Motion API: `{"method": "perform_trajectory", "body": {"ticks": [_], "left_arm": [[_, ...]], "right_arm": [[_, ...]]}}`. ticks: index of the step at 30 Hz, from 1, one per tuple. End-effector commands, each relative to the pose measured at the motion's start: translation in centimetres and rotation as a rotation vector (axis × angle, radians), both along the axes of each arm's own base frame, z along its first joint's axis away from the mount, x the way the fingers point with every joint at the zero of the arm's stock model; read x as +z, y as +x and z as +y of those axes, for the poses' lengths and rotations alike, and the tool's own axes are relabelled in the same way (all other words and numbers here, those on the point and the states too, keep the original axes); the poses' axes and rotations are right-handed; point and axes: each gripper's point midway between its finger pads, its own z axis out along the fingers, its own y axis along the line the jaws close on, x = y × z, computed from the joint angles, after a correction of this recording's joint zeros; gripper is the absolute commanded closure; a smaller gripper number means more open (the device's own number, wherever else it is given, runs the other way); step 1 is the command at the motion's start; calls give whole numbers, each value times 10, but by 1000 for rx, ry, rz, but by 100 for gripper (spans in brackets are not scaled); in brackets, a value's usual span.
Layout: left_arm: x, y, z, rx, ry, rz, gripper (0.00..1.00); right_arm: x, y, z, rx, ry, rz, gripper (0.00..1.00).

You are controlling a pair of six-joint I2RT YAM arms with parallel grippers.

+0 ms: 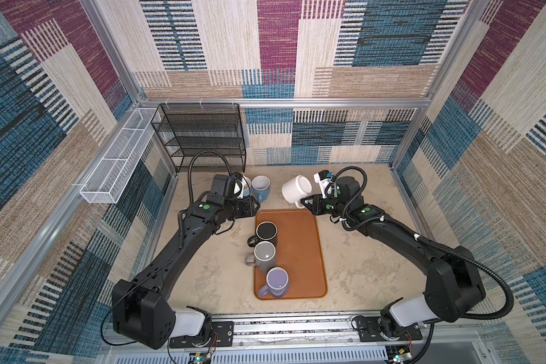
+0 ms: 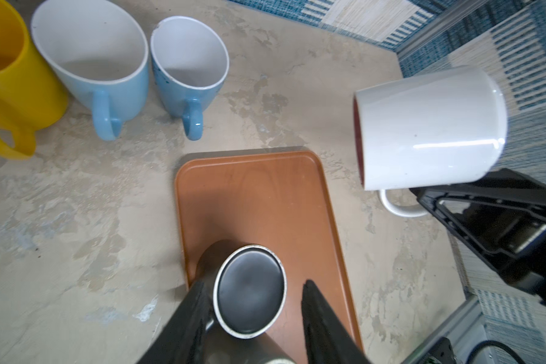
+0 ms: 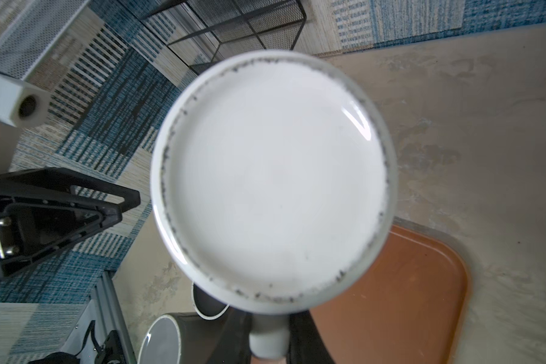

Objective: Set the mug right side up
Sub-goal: 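Raise and turn the white mug toward the left gripper while the left gripper approaches, then close the left gripper on the white mug's rim beside the right gripper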

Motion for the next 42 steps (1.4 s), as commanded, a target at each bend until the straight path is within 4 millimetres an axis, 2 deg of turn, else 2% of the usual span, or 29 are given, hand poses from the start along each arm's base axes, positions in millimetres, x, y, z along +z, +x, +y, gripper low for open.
{"method": "perform_trajectory", "body": {"ticks": [1,12,19,30,31,42], "left_arm": [[32,2,-22,-63,-167,-84,54],[81,-12,-54,-219,-453,-241,54],[98,-16,-76,-294,-580,-291,55],[112,-17,-101,-373,-714,-318,58],[120,-19,-103,-392,-726,-357,58],[139,-23,-116,-436,-796,-402,62]], "right_arm": [[62,-1,12,71,196,-154,100],[109,-17,13,175,379,-228,100],[127,-28,16,237,443,-275,100],[144,-37,17,285,502,-319,100],[145,-38,17,290,506,-321,100],[147,-45,19,333,543,-330,100]]}}
